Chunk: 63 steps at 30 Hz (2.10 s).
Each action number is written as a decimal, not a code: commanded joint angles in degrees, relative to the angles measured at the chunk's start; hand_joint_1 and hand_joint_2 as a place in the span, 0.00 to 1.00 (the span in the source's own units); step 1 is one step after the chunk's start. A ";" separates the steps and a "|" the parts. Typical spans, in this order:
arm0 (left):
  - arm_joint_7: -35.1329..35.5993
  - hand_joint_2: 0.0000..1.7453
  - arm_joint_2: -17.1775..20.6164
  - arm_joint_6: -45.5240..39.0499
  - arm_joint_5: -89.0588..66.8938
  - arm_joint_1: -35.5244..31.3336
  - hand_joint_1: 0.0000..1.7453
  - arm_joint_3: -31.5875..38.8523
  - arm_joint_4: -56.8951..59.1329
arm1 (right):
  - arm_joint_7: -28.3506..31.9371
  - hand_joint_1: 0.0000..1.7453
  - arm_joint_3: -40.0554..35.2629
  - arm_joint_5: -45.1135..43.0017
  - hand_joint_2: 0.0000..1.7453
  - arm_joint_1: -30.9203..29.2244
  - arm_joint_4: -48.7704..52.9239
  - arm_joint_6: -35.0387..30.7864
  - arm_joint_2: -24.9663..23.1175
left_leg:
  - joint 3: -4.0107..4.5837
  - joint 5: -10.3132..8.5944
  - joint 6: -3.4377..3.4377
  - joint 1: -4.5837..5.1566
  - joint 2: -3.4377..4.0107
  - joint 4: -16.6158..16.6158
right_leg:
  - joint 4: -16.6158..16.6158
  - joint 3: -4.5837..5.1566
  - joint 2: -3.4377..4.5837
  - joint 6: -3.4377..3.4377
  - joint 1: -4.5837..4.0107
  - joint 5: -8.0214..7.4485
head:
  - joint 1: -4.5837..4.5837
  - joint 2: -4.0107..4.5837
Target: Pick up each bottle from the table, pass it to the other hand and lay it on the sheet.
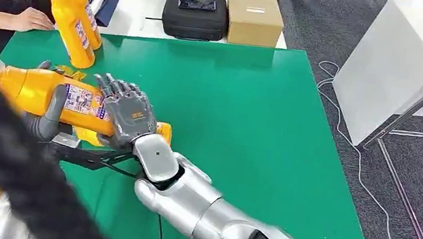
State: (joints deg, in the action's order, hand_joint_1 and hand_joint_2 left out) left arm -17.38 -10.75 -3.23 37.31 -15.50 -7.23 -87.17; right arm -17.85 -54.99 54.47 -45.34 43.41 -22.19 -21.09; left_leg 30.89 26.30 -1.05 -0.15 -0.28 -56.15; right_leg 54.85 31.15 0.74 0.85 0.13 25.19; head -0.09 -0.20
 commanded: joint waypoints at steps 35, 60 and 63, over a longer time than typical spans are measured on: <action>-4.23 1.00 10.02 -5.99 -13.12 -3.25 1.00 8.66 6.45 | 5.94 0.00 19.95 3.16 0.00 12.02 18.59 1.03 11.02 | -0.04 -0.03 0.05 -0.01 -0.13 0.03 | -0.03 -0.08 -0.17 0.00 -0.01 0.01 | 0.00 0.02; -18.43 1.00 14.70 -36.77 -79.27 -9.96 1.00 17.22 32.52 | 12.96 0.00 16.66 -6.58 0.00 7.21 9.28 1.59 11.22 | -0.19 -0.05 0.06 0.01 -0.18 0.11 | -0.10 -0.24 -0.24 0.02 0.02 0.02 | 0.00 0.00; -17.74 1.00 14.25 -36.77 -87.62 -9.20 1.00 17.23 36.71 | 12.63 0.00 15.76 -7.30 0.00 7.42 10.07 1.70 11.81 | -0.17 -0.02 0.04 0.04 0.06 0.10 | -0.07 -0.17 0.02 0.02 0.05 0.00 | 0.00 0.02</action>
State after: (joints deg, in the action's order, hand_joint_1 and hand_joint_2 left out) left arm -35.56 5.99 -39.74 -36.35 -23.21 6.09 -64.16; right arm -5.53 -35.78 48.74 -34.98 57.81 -20.41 -11.76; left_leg 30.90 26.28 -1.04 -0.15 -0.24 -56.15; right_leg 54.86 31.14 0.77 0.85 0.15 25.18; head -0.09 -0.18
